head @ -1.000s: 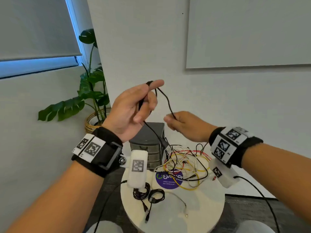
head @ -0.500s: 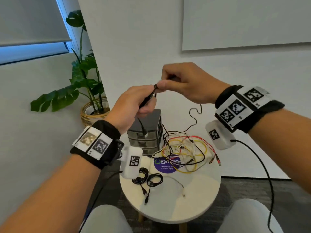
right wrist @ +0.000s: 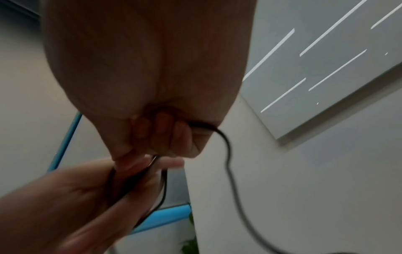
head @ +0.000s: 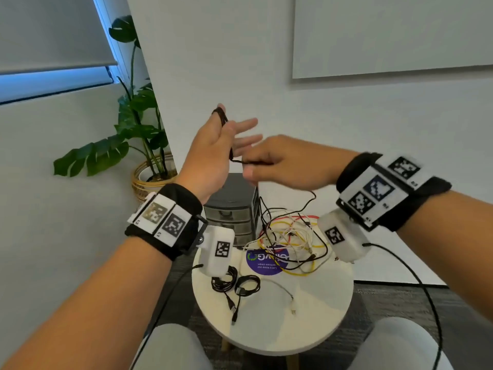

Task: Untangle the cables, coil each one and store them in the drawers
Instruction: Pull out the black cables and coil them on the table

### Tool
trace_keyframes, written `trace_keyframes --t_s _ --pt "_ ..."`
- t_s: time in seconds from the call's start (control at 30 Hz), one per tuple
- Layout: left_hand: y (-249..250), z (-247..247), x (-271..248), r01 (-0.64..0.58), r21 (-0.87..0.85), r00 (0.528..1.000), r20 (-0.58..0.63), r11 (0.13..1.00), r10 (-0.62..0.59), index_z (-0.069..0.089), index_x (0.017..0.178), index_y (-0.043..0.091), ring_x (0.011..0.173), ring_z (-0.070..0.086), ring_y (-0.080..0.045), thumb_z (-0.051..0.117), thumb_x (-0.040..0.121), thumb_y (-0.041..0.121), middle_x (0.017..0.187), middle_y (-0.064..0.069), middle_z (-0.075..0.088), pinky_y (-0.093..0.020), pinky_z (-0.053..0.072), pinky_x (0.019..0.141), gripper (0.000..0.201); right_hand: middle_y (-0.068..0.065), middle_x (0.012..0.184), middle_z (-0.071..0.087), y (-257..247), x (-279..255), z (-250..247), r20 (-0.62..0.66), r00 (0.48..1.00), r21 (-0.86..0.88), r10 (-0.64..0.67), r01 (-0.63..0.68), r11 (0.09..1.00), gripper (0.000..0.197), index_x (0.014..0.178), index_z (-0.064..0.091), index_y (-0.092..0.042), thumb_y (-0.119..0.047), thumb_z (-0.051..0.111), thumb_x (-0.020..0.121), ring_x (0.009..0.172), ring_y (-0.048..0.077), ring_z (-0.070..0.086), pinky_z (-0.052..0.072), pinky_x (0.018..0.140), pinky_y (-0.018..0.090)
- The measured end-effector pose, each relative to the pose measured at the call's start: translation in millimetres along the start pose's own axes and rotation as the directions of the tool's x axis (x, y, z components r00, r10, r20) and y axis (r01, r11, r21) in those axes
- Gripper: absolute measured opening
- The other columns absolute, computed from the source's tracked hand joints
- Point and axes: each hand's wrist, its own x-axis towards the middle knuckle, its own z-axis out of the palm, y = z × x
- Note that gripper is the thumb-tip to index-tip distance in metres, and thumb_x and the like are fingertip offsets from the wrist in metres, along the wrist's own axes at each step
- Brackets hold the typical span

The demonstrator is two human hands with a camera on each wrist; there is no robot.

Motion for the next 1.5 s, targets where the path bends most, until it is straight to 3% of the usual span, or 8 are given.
trace_keyframes --t_s 0.2,0.43,0.63,0.77,0.97,1.1,1.27,1.5 --pt "8 -9 -4 -0.009 0.128 0.973 0.230 0.992 -0.020 0.060 0.095 -0.015 0.046 0.025 -0.013 0.029 0.112 0.029 0.053 -0.003 0.036 -0.023 0.024 0.047 0.057 -0.012 0.071 0.062 11 -1 -45 -0.295 0.955 0.008 0.015 -0.013 1.000 0.026 0.085 0.063 -0.014 -0.030 0.056 0.104 0.066 0.014 0.053 0.041 0.066 0.031" --pt "18 -16 -12 0.147 -0.379 0.926 0.378 0.913 0.008 0.062 0.132 -0.003 0.046 0.010 -0.008 0.034 0.109 0.026 0.054 0.004 0.016 -0.025 0.010 0.045 0.047 -0.013 0.064 0.039 30 -4 -2 -0.395 0.900 0.379 0.182 -0.021 0.925 0.044 0.094 0.059 0.001 -0.037 0.044 0.108 0.059 0.011 0.034 0.032 0.055 0.024" --pt "17 -13 -6 0.011 -0.482 0.999 0.045 0.876 0.012 0.052 0.137 -0.004 0.042 0.034 -0.005 0.032 0.112 0.027 0.077 0.001 0.070 -0.017 0.025 0.043 0.044 -0.001 0.058 0.033 18 -13 39 -0.184 0.958 0.528 0.218 -0.091 0.844 0.042 0.074 0.045 -0.015 -0.036 0.040 0.110 0.050 0.015 0.028 0.026 0.049 0.024" --pt "14 -7 -1 -0.022 -0.417 0.996 -0.090 0.908 -0.018 0.047 0.126 0.007 0.102 0.074 -0.016 0.037 0.112 0.020 0.129 -0.011 0.070 -0.018 0.054 0.068 0.022 0.012 0.059 0.033 -7 -19 27 -0.033 0.994 0.454 0.108 -0.082 0.887 0.042 0.073 0.050 -0.010 -0.028 0.042 0.110 0.052 0.022 0.026 0.024 0.048 0.025" --pt "9 1 -11 -0.065 0.205 0.988 0.149 0.977 0.034 0.060 0.130 0.006 0.047 0.049 -0.010 0.034 0.112 0.021 0.064 0.000 0.061 -0.020 0.039 0.052 0.035 -0.015 0.050 0.045 -14 -20 -21 -0.185 0.981 0.257 0.052 -0.003 0.966 0.037 0.070 0.059 -0.007 -0.018 0.054 0.105 0.050 0.001 0.041 0.032 0.056 0.012" --pt "12 -4 -18 -0.001 0.051 0.933 0.360 0.999 -0.018 0.067 0.094 -0.005 0.049 0.024 -0.014 0.038 0.109 0.030 0.054 -0.003 0.033 -0.022 0.021 0.048 0.048 0.001 0.058 0.046 2 -24 -30 -0.283 0.954 0.218 0.102 -0.040 0.975 0.037 0.071 0.060 -0.009 -0.032 0.062 0.101 0.052 0.014 0.037 0.034 0.055 0.017" --pt "14 -8 -25 0.319 -0.365 0.863 0.493 0.875 -0.109 0.058 0.137 -0.005 0.048 0.008 -0.010 0.022 0.107 0.049 0.056 0.001 0.030 -0.024 0.007 0.045 0.071 -0.012 0.058 0.033 32 -31 6 -0.350 0.906 0.318 0.239 -0.125 0.940 0.056 0.087 0.059 0.004 -0.048 0.046 0.105 0.053 0.010 0.028 0.026 0.050 0.018" --pt "-3 8 -30 0.180 -0.322 0.983 0.100 0.929 -0.156 0.049 0.136 0.000 0.077 0.074 -0.012 0.035 0.112 0.027 0.120 -0.011 0.074 -0.017 0.032 0.045 0.039 -0.019 0.059 0.046 14 -33 76 -0.119 0.977 0.294 0.179 -0.137 0.946 0.037 0.075 0.049 -0.020 -0.033 0.041 0.109 0.056 0.002 0.042 0.033 0.059 0.017"
